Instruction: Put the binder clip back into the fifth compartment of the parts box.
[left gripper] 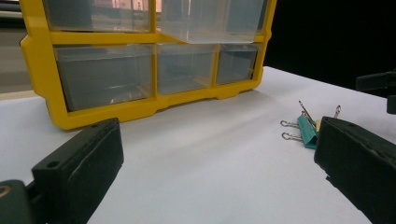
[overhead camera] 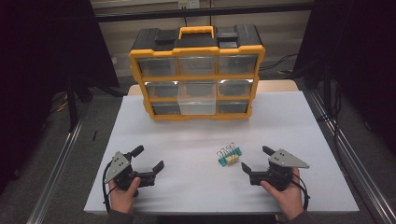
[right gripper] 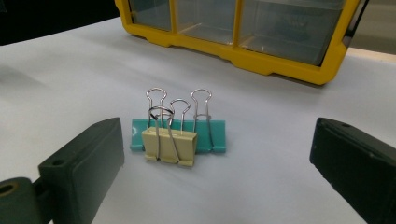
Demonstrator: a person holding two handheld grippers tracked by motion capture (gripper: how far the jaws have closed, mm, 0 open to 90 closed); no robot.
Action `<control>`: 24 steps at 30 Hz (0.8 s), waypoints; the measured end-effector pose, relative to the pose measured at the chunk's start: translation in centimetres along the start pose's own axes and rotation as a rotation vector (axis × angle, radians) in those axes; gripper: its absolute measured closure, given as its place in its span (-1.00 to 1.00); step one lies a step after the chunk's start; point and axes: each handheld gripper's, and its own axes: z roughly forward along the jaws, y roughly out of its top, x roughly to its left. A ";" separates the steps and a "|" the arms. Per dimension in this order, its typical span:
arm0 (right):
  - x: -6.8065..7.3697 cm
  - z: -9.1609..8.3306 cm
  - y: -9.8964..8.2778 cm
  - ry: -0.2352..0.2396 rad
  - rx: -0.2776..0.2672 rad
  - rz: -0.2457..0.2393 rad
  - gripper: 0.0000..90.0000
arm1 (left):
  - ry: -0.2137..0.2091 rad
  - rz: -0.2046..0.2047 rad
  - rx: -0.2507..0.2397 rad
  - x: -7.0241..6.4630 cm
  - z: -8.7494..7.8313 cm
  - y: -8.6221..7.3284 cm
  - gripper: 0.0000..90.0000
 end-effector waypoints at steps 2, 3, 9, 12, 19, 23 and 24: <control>0.2 0.4 0.2 0.007 0.012 0.000 -0.91 | 0.004 0.002 -0.004 0.0 0.0 0.0 -0.97; 0.2 0.4 0.2 0.007 0.012 0.000 -0.91 | 0.004 -0.010 -0.009 0.0 0.0 0.0 -0.97; 1.3 2.1 0.5 0.028 0.056 0.016 -0.83 | 0.003 -0.008 -0.006 -0.1 0.0 0.0 -0.97; 1.8 2.8 0.5 0.033 0.088 0.006 -0.74 | 0.001 -0.009 -0.006 -0.2 0.1 0.0 -0.97; 2.9 4.4 0.7 0.036 0.182 0.032 -0.45 | -0.003 0.007 0.005 -0.1 0.1 0.0 -0.97; 3.0 5.3 0.9 0.021 0.238 0.065 -0.34 | -0.012 0.022 0.008 -0.1 0.1 0.0 -0.97; 3.0 5.3 0.9 0.021 0.238 0.065 -0.34 | 0.001 0.004 0.006 -0.3 0.2 0.0 -0.97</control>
